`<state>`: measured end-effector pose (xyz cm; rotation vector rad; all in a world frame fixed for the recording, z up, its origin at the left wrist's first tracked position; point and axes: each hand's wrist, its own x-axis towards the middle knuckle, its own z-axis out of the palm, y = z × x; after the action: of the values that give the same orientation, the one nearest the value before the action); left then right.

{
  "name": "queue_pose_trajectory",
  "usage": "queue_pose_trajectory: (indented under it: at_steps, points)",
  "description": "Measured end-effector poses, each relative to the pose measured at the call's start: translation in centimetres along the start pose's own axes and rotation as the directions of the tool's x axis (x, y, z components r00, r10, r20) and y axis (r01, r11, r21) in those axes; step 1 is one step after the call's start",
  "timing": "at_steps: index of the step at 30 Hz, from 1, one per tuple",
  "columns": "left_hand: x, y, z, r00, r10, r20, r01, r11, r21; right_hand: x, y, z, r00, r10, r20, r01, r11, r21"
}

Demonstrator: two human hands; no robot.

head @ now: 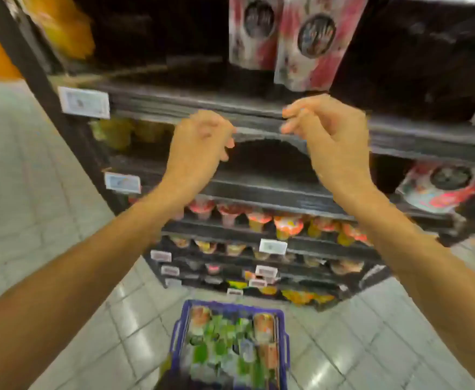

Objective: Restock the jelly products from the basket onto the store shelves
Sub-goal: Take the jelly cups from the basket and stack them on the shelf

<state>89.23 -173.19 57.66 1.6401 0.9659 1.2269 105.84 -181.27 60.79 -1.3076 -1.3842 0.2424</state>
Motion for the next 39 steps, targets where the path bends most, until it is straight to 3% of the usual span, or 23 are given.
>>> queue_pose_trajectory:
  at_steps: [3, 5, 8, 11, 14, 15, 19, 21, 24, 27, 30, 33, 36, 39]
  points:
    - [-5.4, -10.9, 2.1, 0.946, -0.317, 0.067, 0.301, 0.936, 0.183, -9.2, 9.3, 2.8, 0.915, 0.382, 0.131, -0.383, 0.924, -0.016]
    - [-9.6, -18.0, 2.5, 0.875, -0.469, 0.124, 0.421, 0.861, 0.284, -15.4, 15.0, 4.3, 0.797, 0.57, 0.201, -0.572, 0.818, -0.052]
    - [-15.5, -27.0, 2.5, 0.797, -0.572, 0.192, 0.504, 0.806, 0.311, -23.8, 21.7, 6.3, 0.58, 0.782, 0.229, -0.8, 0.599, -0.019]
    - [-20.5, -35.3, 2.2, 0.715, -0.675, 0.182, 0.601, 0.726, 0.333, -31.5, 28.0, 8.1, 0.414, 0.905, 0.1, -0.91, 0.412, 0.049]
    - [-25.2, -43.2, 2.2, 0.623, -0.772, 0.125, 0.706, 0.624, 0.335, -37.9, 34.1, 10.1, 0.222, 0.974, 0.055, -0.97, 0.226, -0.086]
    - [-26.3, -45.6, 2.4, 0.585, -0.806, 0.09, 0.745, 0.578, 0.333, -39.7, 36.2, 10.6, 0.188, 0.979, 0.078, -0.966, 0.199, -0.164]
    - [-29.0, -55.8, 2.8, 0.454, -0.891, 0.011, 0.849, 0.436, 0.299, -45.2, 44.9, 13.3, 0.138, 0.983, 0.118, -0.904, 0.174, -0.39]
    - [-29.7, -60.9, 3.0, 0.4, -0.916, 0.007, 0.868, 0.381, 0.32, -47.2, 49.4, 14.5, 0.07, 0.987, 0.148, -0.836, 0.139, -0.53]
    - [-30.6, -67.8, 3.8, 0.389, -0.92, -0.041, 0.837, 0.335, 0.432, -49.2, 55.6, 16.4, 0.028, 0.997, 0.073, -0.774, 0.068, -0.629]
    - [-31.4, -73.4, 5.0, 0.451, -0.891, -0.047, 0.72, 0.333, 0.609, -50.5, 60.3, 18.4, 0.045, 0.994, -0.101, -0.76, -0.032, -0.649]
    - [-31.7, -77.8, 6.3, 0.456, -0.884, -0.102, 0.713, 0.294, 0.637, -51.8, 63.6, 19.4, -0.037, 0.979, -0.202, -0.84, -0.14, -0.525]
    - [-31.4, -80.2, 7.5, 0.41, -0.898, -0.161, 0.72, 0.21, 0.662, -53.5, 66.1, 19.6, -0.083, 0.987, -0.138, -0.869, -0.14, -0.474]
    - [-31.6, -80.7, 8.6, 0.351, -0.901, -0.255, 0.671, 0.052, 0.74, -54.4, 67.5, 19.9, -0.124, 0.991, -0.049, -0.896, -0.133, -0.423]
    - [-32.2, -81.0, 9.3, 0.233, -0.954, -0.188, 0.692, 0.026, 0.722, -55.0, 68.3, 20.2, -0.12, 0.99, -0.076, -0.909, -0.141, -0.392]
